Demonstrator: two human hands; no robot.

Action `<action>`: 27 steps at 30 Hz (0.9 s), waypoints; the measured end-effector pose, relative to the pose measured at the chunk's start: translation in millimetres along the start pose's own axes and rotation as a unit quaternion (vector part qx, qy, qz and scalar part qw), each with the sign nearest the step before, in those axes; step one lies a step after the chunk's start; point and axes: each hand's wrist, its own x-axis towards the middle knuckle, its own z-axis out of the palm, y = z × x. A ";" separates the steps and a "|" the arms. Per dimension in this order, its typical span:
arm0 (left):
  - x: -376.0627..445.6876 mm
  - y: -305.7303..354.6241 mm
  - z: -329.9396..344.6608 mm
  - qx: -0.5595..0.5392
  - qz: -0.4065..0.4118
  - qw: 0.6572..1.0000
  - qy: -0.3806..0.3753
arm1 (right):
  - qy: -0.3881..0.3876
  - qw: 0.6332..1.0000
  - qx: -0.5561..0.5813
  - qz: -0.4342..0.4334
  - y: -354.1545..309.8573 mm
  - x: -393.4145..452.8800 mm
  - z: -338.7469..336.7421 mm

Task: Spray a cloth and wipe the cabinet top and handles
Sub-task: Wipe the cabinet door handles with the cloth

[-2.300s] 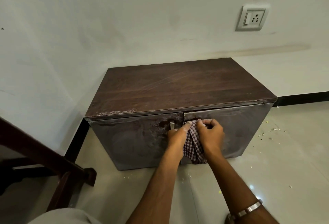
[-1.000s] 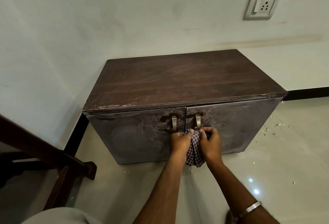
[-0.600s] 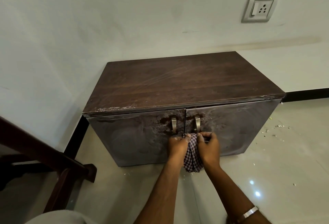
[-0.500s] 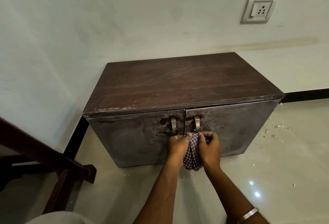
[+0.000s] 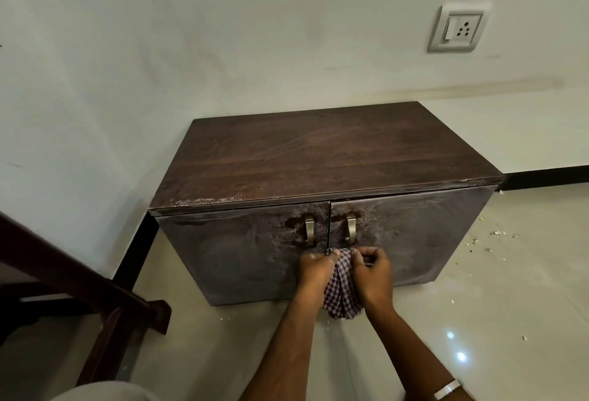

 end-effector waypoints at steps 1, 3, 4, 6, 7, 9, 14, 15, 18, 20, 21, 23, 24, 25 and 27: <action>-2.2 0.2 0.5 0.003 0.001 1.000 -0.005 | 0.003 1.000 0.002 -0.001 0.8 -2.8 -1.8; -7.7 0.5 -0.1 0.003 0.011 1.000 -0.009 | -0.003 1.000 0.006 0.000 -0.6 -8.4 -6.0; -10.7 1.5 -1.0 0.000 0.020 1.000 -0.010 | -0.011 1.000 0.005 -0.001 -2.4 -9.9 -8.8; -18.3 5.4 -3.7 -0.010 0.036 0.999 -0.006 | -0.034 0.999 -0.004 0.002 -7.9 -11.8 -14.3; -21.5 8.3 -5.1 -0.015 0.043 0.999 -0.006 | -0.049 0.999 -0.011 0.002 -13.1 -12.8 -17.6; -30.6 15.0 -8.8 -0.016 0.051 0.999 -0.006 | -0.086 0.996 -0.025 0.001 -23.1 -14.6 -23.4; -58.2 35.1 -17.4 -0.028 0.100 0.995 0.000 | -0.121 0.992 -0.022 -0.020 -49.4 -21.4 -34.1; -63.1 40.3 -19.4 -0.031 0.107 0.994 0.000 | -0.121 0.992 -0.021 -0.033 -54.8 -22.4 -35.0; -74.8 55.6 -25.8 -0.044 0.128 0.991 0.004 | -0.147 0.987 -0.018 -0.070 -73.1 -26.3 -37.4; -80.5 67.6 -32.1 -0.050 0.141 0.989 0.014 | -0.168 0.980 -0.026 -0.099 -87.4 -28.3 -38.4; -82.8 73.2 -35.3 -0.051 0.146 0.988 0.017 | -0.175 0.978 -0.030 -0.114 -93.5 -28.4 -38.4; -88.5 85.5 -43.5 -0.052 0.156 0.986 0.015 | -0.176 0.974 -0.029 -0.137 -108.5 -29.3 -37.9; -91.3 91.3 -47.4 -0.047 0.158 0.986 0.006 | -0.174 0.973 -0.026 -0.147 -116.5 -29.9 -37.1; -93.3 96.4 -51.1 -0.035 0.158 0.987 -0.006 | -0.172 0.972 -0.019 -0.157 -125.1 -30.6 -35.9; -98.8 105.8 -59.4 -0.006 0.160 0.987 -0.034 | -0.171 0.969 -0.009 -0.176 -141.9 -32.9 -33.0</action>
